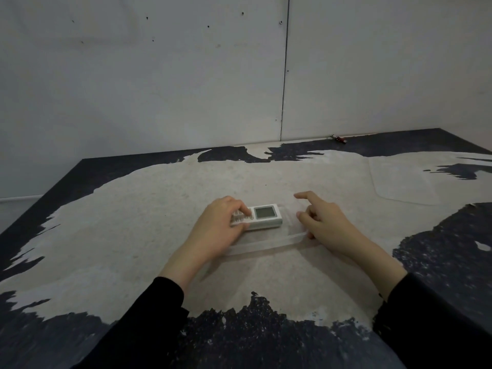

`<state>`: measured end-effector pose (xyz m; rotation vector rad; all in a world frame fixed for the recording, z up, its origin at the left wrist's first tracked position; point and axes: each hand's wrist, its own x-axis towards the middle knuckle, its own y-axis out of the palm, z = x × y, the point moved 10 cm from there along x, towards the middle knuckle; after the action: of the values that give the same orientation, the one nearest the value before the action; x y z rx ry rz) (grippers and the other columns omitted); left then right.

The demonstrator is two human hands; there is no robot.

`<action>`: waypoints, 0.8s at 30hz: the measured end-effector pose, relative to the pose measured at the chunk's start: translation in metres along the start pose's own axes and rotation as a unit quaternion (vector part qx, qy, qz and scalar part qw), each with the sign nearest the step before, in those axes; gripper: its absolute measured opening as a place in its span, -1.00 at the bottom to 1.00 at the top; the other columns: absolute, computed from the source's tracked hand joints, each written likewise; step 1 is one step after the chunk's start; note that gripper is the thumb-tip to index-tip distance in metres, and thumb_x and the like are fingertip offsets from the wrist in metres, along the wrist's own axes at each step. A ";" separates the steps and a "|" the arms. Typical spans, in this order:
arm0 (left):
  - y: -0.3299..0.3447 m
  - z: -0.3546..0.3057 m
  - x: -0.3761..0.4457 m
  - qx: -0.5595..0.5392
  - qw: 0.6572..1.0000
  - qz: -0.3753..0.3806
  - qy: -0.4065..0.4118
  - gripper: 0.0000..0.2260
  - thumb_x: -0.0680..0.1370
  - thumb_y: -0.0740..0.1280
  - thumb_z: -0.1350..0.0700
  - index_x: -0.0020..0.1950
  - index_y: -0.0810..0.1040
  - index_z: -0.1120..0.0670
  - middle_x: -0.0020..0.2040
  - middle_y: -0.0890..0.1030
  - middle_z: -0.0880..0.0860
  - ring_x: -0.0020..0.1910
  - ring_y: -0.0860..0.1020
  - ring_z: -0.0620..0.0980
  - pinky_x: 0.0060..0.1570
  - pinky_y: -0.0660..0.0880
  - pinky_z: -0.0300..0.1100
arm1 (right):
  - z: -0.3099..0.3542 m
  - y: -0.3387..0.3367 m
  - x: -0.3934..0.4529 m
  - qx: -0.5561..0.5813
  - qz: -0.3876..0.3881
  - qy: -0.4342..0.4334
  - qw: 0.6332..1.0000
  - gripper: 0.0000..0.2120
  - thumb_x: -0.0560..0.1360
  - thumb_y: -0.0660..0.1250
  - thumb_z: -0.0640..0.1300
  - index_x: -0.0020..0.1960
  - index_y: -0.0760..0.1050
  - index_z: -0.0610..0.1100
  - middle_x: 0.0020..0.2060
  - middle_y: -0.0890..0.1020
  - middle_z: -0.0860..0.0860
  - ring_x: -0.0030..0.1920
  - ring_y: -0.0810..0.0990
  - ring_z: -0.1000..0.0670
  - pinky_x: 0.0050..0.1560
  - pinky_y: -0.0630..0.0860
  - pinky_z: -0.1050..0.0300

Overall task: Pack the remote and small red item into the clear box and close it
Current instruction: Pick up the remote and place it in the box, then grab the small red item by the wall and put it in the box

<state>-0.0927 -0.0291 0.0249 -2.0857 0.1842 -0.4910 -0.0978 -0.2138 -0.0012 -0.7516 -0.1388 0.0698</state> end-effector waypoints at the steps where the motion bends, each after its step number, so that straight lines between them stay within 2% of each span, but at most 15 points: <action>1: -0.002 0.001 0.000 0.004 1.000 -0.014 0.001 -0.84 0.42 0.38 0.11 -0.01 0.58 -0.01 0.02 0.59 0.00 0.03 0.49 0.00 0.14 0.40 -0.04 | 0.000 0.000 0.000 0.002 0.001 0.001 1.000 -0.63 0.57 0.18 -0.13 0.37 0.31 -0.02 -0.36 0.56 -0.04 -0.28 0.61 -0.04 -0.22 0.54 0.11; 4: -0.007 0.003 0.000 0.053 0.997 -0.053 -0.004 -0.79 0.43 0.36 0.11 0.05 0.55 -0.04 0.05 0.59 -0.03 0.07 0.47 -0.01 0.13 0.28 -0.10 | -0.001 0.001 -0.001 0.002 0.008 0.004 1.000 -0.63 0.57 0.17 -0.11 0.37 0.29 0.00 -0.33 0.58 -0.05 -0.25 0.61 -0.05 -0.14 0.56 0.05; 8: -0.006 0.011 0.001 0.055 0.997 -0.046 -0.041 -0.73 0.42 0.37 0.06 0.12 0.50 -0.06 0.06 0.58 -0.03 0.05 0.46 -0.03 0.13 0.34 -0.08 | -0.001 0.000 0.001 -0.007 0.003 -0.002 1.000 -0.62 0.57 0.18 -0.10 0.38 0.29 -0.01 -0.35 0.57 -0.04 -0.25 0.62 -0.06 -0.13 0.56 0.03; 10: -0.007 0.009 -0.001 0.047 0.997 -0.060 -0.024 -0.75 0.44 0.35 0.07 0.11 0.50 -0.06 0.08 0.55 -0.04 0.08 0.44 -0.05 0.16 0.32 -0.11 | -0.002 0.001 0.001 -0.006 0.003 -0.002 1.000 -0.63 0.57 0.18 -0.09 0.38 0.29 -0.01 -0.36 0.56 -0.02 -0.25 0.62 -0.06 -0.15 0.55 0.06; 13: -0.019 0.006 -0.009 -0.031 0.992 -0.126 0.005 -0.78 0.48 0.32 0.05 0.12 0.52 -0.03 0.16 0.48 -0.03 0.21 0.37 -0.08 0.23 0.24 -0.18 | -0.003 0.001 0.002 -0.002 0.000 0.000 1.000 -0.63 0.58 0.18 -0.08 0.37 0.29 0.00 -0.35 0.56 -0.02 -0.25 0.62 -0.06 -0.19 0.54 0.10; 16: -0.020 0.028 -0.015 -0.159 0.972 -0.159 -0.063 -0.78 0.51 0.29 0.02 0.16 0.50 -0.05 0.24 0.46 -0.03 0.26 0.37 -0.11 0.26 0.28 -0.17 | -0.003 0.001 0.001 -0.012 -0.005 -0.005 1.000 -0.64 0.57 0.18 -0.05 0.37 0.30 0.00 -0.34 0.56 -0.01 -0.26 0.61 -0.02 -0.24 0.50 0.17; 20: -0.001 0.061 -0.016 -0.368 0.902 -0.144 -0.174 -0.80 0.54 0.27 0.09 0.16 0.50 -0.02 0.16 0.57 0.06 0.09 0.55 -0.06 -0.01 0.45 -0.29 | -0.006 -0.008 0.007 0.036 -0.027 0.005 0.999 -0.73 0.57 0.20 -0.02 0.26 0.36 0.06 -0.22 0.59 -0.07 -0.32 0.60 -0.01 -0.35 0.45 0.21; 24: 0.003 0.062 -0.015 -0.365 0.907 -0.133 -0.162 -0.82 0.54 0.25 0.11 0.11 0.56 0.01 0.07 0.62 0.02 0.08 0.57 -0.04 0.03 0.48 -0.23 | -0.033 -0.039 0.056 -0.006 -0.086 0.003 0.996 -0.73 0.54 0.24 -0.08 0.23 0.43 -0.06 -0.17 0.58 -0.05 -0.27 0.54 -0.04 -0.24 0.45 0.13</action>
<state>-0.0803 0.0222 -0.0103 -2.9168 -0.1445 -0.2340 -0.0367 -0.2581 0.0076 -0.7488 -0.1985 -0.0968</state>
